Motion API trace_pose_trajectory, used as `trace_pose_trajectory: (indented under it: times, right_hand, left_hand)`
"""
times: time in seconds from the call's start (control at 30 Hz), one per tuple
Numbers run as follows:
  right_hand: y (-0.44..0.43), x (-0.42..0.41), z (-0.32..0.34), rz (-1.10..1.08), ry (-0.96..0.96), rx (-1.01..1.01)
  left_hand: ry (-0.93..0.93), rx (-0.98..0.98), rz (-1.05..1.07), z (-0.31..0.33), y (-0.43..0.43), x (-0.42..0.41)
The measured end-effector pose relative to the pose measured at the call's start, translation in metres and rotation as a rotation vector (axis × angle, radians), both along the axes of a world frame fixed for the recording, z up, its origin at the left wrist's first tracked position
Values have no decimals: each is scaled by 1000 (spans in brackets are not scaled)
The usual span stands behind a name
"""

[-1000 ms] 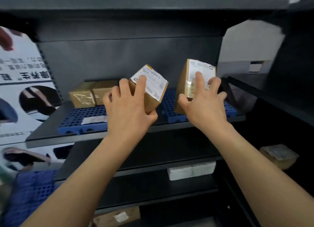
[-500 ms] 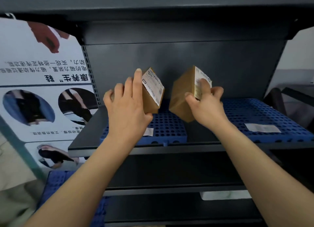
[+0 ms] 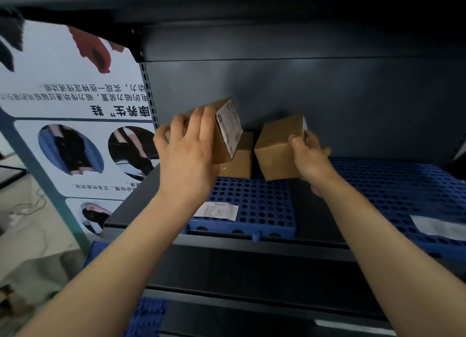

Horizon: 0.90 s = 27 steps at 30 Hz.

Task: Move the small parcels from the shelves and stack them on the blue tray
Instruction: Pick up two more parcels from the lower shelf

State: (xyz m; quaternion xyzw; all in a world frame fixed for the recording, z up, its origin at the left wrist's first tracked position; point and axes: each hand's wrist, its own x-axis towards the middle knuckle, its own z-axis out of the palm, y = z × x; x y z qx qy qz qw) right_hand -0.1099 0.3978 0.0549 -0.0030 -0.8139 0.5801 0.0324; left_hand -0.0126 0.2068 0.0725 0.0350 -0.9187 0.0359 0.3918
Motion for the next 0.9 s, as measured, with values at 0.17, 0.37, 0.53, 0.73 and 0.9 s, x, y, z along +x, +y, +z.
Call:
trace_pose_trajectory:
  times: [0.17, 0.37, 0.53, 0.73, 0.9]
  right_hand:
    - [1, -38, -19, 42, -62, -73]
    - [0, -64, -40, 67, -134, -189]
    - [-1, -74, -51, 66, -187, -274]
    - [-13, -77, -58, 2, -177, -257]
    - [-17, -78, -61, -12, -133, -217]
  left_hand:
    - [26, -31, 64, -4, 5, -18]
    - [19, -30, 86, -7, -4, -33]
    - [39, -50, 74, -6, -16, -48]
    - [36, -56, 20, -7, -29, -66]
    - [23, -61, -11, -8, -39, -76]
